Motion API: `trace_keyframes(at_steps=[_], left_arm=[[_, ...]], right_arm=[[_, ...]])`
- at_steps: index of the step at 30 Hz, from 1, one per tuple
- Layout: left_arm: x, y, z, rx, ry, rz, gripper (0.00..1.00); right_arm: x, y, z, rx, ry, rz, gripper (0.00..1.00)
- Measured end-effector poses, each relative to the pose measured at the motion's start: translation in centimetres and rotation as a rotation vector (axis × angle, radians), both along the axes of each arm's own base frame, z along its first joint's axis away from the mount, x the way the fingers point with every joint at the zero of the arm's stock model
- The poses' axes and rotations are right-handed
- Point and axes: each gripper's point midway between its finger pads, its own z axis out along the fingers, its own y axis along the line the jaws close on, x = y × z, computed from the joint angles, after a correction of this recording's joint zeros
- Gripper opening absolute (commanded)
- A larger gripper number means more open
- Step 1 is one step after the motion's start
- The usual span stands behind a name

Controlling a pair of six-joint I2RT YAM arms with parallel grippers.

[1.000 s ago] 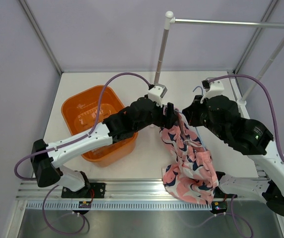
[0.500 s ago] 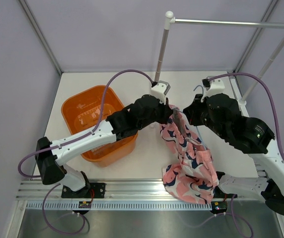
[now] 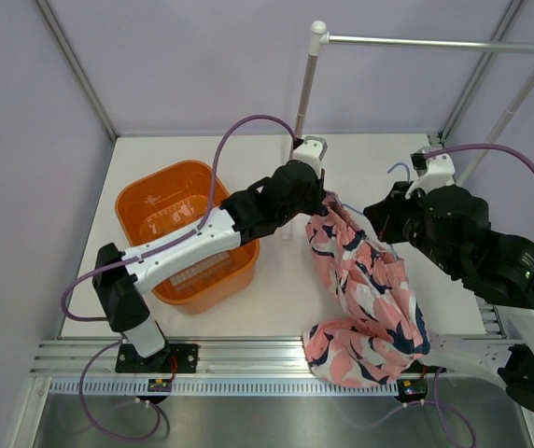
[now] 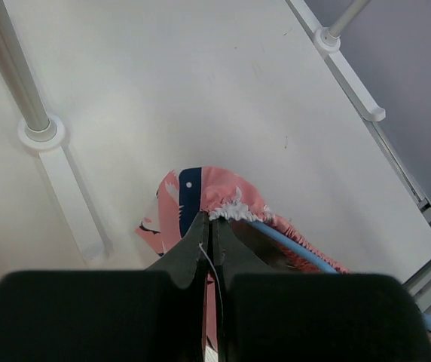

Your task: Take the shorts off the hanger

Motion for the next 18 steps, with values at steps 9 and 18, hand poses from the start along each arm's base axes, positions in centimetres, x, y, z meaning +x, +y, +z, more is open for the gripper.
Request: trace_keyframes(at_steps=[9,18], left_arm=[[0.2,-1.0,-2.6,0.045,0.039,-0.045,0.00],[-1.7,-1.3,-5.6,0.086,0.094,-0.144,0.00]], right_arm=[[-0.7,-1.3,0.6,0.006,-0.021,-0.010,0.00],[-0.4,-1.4,1.0,0.009,-0.042,-0.025,0.00]])
